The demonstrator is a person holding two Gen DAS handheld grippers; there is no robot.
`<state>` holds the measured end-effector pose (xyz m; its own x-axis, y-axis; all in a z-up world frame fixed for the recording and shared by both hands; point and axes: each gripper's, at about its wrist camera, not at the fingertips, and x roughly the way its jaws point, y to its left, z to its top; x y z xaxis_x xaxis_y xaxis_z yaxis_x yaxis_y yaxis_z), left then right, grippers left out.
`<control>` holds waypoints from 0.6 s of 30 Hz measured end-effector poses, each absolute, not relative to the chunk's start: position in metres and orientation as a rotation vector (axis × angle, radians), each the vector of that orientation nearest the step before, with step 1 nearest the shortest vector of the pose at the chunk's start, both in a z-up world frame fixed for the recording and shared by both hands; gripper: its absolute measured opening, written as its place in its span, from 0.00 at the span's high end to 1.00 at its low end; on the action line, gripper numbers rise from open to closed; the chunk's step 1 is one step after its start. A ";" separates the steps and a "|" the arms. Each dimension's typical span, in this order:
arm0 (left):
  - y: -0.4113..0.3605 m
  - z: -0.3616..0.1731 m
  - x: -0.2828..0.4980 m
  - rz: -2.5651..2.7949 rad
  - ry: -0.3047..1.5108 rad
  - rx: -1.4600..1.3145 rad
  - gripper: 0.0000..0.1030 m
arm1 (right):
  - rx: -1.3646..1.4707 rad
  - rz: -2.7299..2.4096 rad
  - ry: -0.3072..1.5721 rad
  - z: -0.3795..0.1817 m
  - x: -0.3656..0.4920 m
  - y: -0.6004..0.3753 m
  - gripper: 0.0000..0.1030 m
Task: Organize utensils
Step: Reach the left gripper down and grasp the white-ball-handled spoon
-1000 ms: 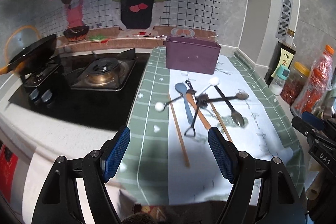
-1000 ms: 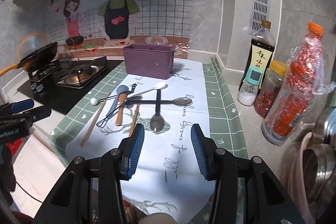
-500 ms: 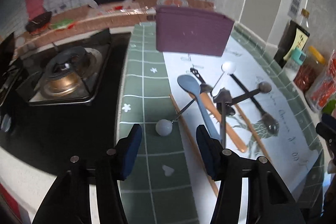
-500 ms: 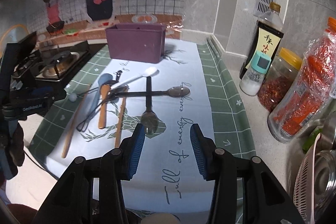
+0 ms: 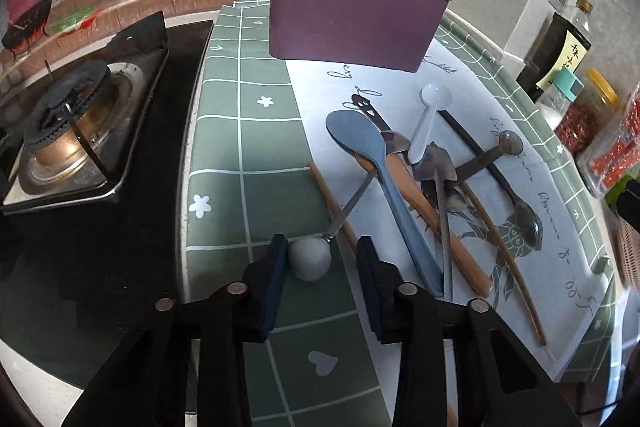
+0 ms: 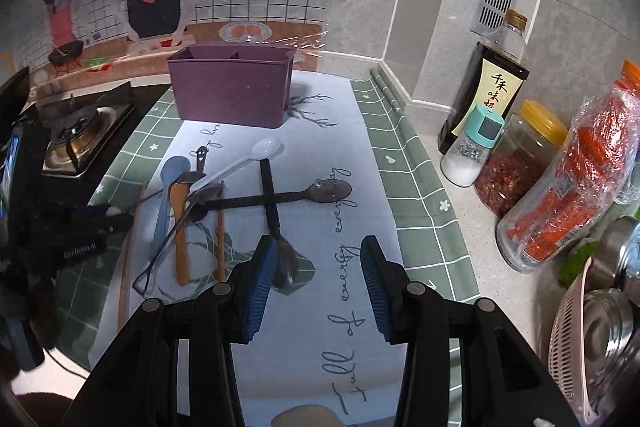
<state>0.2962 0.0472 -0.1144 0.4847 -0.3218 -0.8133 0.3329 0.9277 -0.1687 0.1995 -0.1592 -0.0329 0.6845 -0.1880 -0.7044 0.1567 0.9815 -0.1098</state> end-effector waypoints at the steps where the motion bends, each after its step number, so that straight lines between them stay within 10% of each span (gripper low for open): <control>1: 0.047 -0.114 0.297 -0.399 0.986 0.008 0.75 | -0.034 -0.194 0.799 -0.033 0.201 -0.157 0.60; 18: 0.067 -0.027 0.277 -0.335 0.796 -0.065 0.78 | 0.049 -0.031 0.798 -0.038 0.269 -0.175 0.62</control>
